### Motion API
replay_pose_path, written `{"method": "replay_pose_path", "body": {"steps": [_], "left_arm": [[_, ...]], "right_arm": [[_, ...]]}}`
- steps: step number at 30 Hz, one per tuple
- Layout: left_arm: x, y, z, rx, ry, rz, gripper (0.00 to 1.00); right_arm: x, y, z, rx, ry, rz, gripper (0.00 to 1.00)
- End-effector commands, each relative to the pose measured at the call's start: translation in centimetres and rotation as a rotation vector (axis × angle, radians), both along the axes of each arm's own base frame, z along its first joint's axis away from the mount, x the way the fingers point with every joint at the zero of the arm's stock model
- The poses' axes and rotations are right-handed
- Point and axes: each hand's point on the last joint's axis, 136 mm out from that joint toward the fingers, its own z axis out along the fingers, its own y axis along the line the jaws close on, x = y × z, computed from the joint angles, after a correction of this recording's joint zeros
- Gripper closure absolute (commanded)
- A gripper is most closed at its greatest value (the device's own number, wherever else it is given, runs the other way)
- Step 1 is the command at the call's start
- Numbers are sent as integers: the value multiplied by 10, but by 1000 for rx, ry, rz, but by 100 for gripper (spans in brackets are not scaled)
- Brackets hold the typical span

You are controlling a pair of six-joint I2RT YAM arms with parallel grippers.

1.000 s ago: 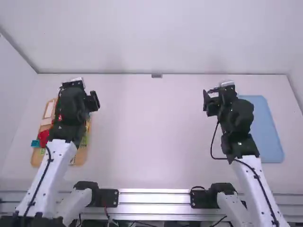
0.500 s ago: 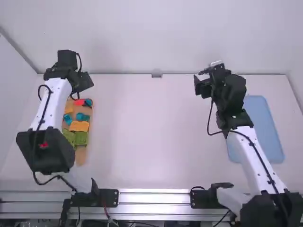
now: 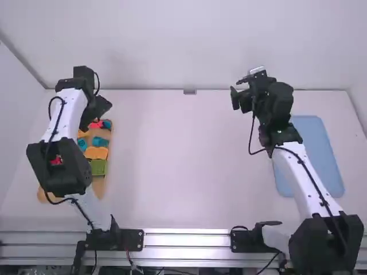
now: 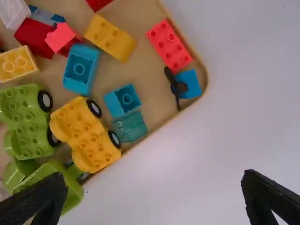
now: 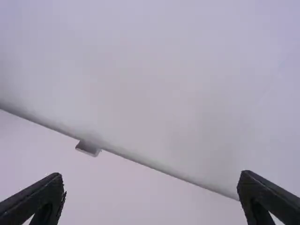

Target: Assemble lego blocks to make yellow taxi

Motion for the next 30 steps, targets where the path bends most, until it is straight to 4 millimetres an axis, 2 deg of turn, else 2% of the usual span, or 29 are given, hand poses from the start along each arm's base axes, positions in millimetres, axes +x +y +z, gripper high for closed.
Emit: {"method": "replay_pose_path", "body": {"steps": [1,5,11,18,23,28,30], "left_arm": [[-13,1,-16,-24,40,102,1],[-32,0,-35,-56,77,284,1],[-53,7,-58,-37,122,388,1],[-60,14,-68,-61,154,327,1],[-75,18,-87,-88,185,363,1],[-74,15,-103,-120,170,346,0],[-71,15,-106,-127,157,331,4]], "right_arm": [[3,0,19,5,-40,2,1],[4,0,21,6,-51,2,1],[3,9,26,8,-69,22,1],[3,9,28,10,-77,20,1],[4,10,32,44,-86,17,1],[3,15,32,41,-86,27,2],[3,14,32,41,-86,25,1]]}}
